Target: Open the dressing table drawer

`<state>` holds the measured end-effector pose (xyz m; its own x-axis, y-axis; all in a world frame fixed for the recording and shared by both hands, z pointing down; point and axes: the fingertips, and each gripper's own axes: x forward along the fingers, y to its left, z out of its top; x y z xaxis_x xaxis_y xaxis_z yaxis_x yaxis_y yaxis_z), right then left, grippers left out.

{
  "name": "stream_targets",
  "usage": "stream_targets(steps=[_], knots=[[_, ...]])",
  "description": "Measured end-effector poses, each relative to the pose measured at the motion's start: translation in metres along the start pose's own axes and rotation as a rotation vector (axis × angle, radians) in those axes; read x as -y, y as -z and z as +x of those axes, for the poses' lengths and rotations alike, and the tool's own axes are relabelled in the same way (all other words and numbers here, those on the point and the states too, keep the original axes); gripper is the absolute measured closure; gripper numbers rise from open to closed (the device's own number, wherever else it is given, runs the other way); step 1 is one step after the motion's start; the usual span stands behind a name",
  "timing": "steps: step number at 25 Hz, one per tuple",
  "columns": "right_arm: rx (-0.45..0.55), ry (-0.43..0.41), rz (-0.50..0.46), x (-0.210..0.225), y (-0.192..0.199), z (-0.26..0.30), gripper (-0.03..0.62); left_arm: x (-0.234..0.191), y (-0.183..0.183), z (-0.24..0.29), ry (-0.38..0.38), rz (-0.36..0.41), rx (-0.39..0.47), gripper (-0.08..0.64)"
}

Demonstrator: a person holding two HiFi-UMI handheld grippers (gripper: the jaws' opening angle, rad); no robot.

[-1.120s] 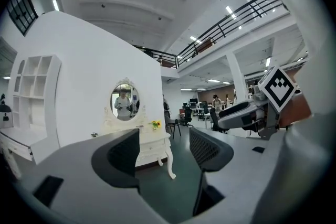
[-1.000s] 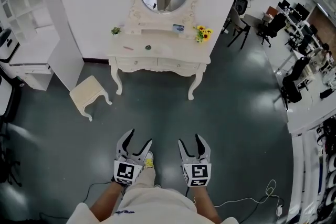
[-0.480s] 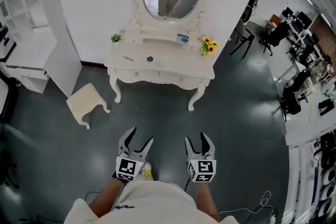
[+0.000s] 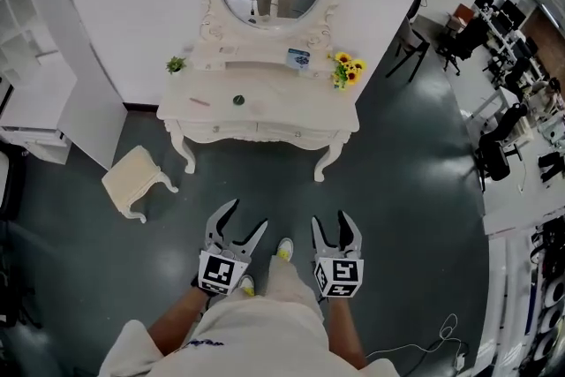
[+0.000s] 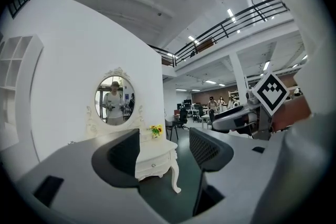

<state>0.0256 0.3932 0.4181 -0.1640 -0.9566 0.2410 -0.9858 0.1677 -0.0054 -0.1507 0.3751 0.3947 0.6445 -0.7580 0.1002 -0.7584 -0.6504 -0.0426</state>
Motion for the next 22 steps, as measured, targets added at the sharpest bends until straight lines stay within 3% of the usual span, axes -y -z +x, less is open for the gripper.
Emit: stream_targets(steps=[6,15,22], knots=[[0.017,-0.036,-0.004,0.056,-0.010,0.089,0.341,-0.027,0.007,0.100,-0.027,0.008,-0.032,0.258],[0.017,-0.065,0.009,0.164,-0.036,0.209,0.360,-0.043,-0.011,0.261,-0.067,0.002,-0.052,0.258],[0.001,-0.095,0.032,0.214,-0.035,0.268,0.367,-0.055,-0.022,0.323,-0.130,-0.002,-0.050,0.259]])
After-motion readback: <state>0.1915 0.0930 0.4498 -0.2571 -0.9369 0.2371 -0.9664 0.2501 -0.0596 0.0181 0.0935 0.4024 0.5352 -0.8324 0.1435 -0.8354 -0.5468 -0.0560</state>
